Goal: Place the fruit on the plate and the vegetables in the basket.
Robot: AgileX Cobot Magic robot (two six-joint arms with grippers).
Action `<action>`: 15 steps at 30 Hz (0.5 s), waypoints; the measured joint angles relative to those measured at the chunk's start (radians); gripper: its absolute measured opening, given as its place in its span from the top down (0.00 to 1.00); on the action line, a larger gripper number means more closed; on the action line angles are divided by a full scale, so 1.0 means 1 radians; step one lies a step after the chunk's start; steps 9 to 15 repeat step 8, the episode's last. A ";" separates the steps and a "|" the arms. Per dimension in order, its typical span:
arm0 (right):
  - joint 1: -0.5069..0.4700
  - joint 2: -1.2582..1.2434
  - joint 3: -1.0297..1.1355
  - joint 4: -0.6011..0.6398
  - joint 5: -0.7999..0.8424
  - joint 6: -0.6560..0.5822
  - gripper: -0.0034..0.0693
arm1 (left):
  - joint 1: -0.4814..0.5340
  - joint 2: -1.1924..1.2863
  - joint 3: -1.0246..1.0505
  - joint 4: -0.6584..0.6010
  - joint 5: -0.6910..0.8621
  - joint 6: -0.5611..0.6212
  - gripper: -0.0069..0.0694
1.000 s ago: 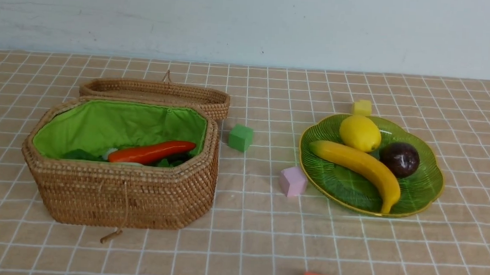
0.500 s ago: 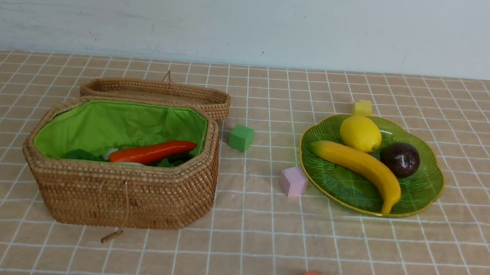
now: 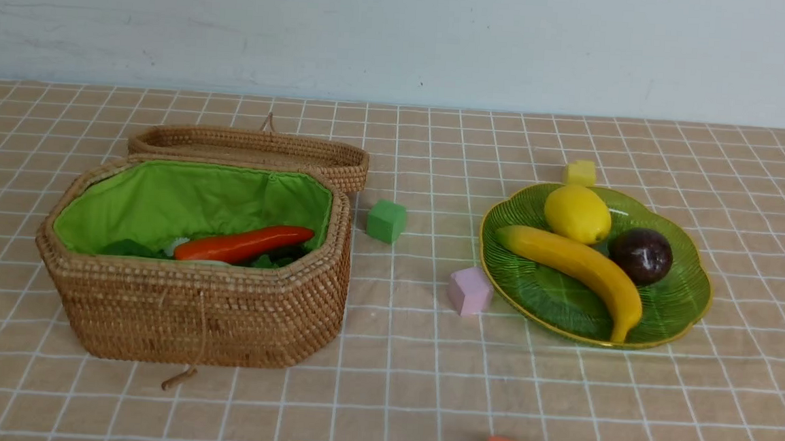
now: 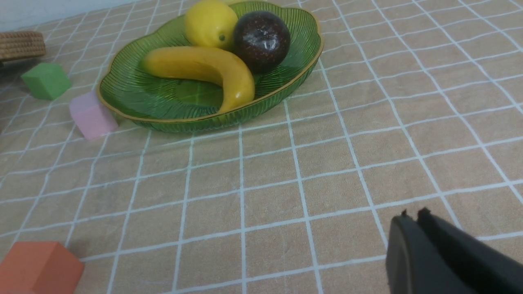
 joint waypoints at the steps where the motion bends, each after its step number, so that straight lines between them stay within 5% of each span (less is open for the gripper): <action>1: 0.000 0.000 0.000 0.000 0.000 0.000 0.89 | 0.000 0.000 0.000 0.000 -0.001 0.000 0.92; 15: 0.000 0.000 0.000 0.000 0.000 0.001 0.88 | 0.000 0.000 0.000 0.000 -0.001 0.000 0.92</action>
